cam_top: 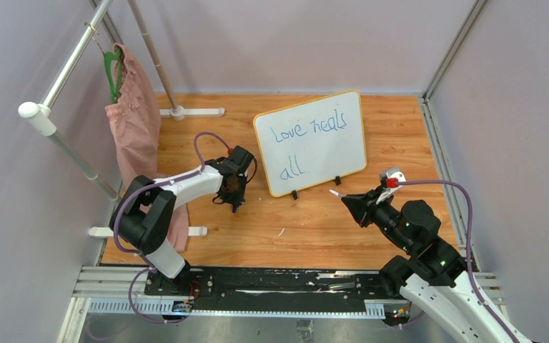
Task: Write a sentence on the whiteboard
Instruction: Close the whiteboard marker at the center of the board.
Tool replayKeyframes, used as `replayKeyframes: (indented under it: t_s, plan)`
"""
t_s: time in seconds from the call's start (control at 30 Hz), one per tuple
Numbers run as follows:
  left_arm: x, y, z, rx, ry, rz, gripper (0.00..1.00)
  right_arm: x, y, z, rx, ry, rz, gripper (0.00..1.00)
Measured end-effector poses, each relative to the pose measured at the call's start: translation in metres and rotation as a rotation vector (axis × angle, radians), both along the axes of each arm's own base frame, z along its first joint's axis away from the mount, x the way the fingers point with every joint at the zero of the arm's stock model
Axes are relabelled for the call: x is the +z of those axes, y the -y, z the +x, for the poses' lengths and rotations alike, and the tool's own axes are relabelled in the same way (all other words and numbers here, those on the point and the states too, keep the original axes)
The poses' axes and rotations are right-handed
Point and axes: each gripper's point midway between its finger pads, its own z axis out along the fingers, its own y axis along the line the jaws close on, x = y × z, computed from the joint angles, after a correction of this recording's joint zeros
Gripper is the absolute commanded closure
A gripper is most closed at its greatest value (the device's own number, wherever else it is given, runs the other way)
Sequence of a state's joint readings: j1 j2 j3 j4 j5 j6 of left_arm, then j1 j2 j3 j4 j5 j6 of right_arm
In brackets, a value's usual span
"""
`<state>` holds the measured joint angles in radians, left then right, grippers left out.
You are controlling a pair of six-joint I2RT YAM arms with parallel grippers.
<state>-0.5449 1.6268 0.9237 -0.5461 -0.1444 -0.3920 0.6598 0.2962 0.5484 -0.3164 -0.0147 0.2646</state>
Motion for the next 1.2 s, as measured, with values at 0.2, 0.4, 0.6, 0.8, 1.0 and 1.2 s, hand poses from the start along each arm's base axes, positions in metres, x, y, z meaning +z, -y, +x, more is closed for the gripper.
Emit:
replayKeyframes:
  t_s: [0.2, 0.4, 0.6, 0.8, 1.0, 1.2]
  plan:
    - [0.0009, -0.0013, -0.0004, 0.096, 0.034, -0.028, 0.92, -0.0002, 0.0, 0.0001, 0.0, -0.001, -0.001, 1.0]
    - [0.0013, -0.003, 0.0005, 0.177, 0.059, -0.046, 0.69, -0.0002, -0.0001, 0.0001, 0.0, -0.001, -0.001, 1.0]
    - [0.0009, -0.005, 0.0011, 0.195, 0.065, -0.037, 0.61, -0.0002, 0.0, 0.0001, 0.0, -0.001, -0.001, 1.0]
    - [0.0002, -0.0064, 0.0007, 0.189, 0.066, -0.029, 0.65, -0.0006, -0.0002, 0.0004, 0.0, -0.002, -0.002, 1.0]
    - [-0.0003, -0.0077, 0.0006, 0.177, 0.068, -0.023, 0.75, -0.0019, -0.0007, 0.001, 0.0, -0.007, -0.005, 1.0]
    - [-0.0005, -0.0077, 0.0007, 0.169, 0.069, -0.021, 0.79, -0.0021, -0.0008, 0.0011, 0.0, -0.008, -0.006, 1.0]
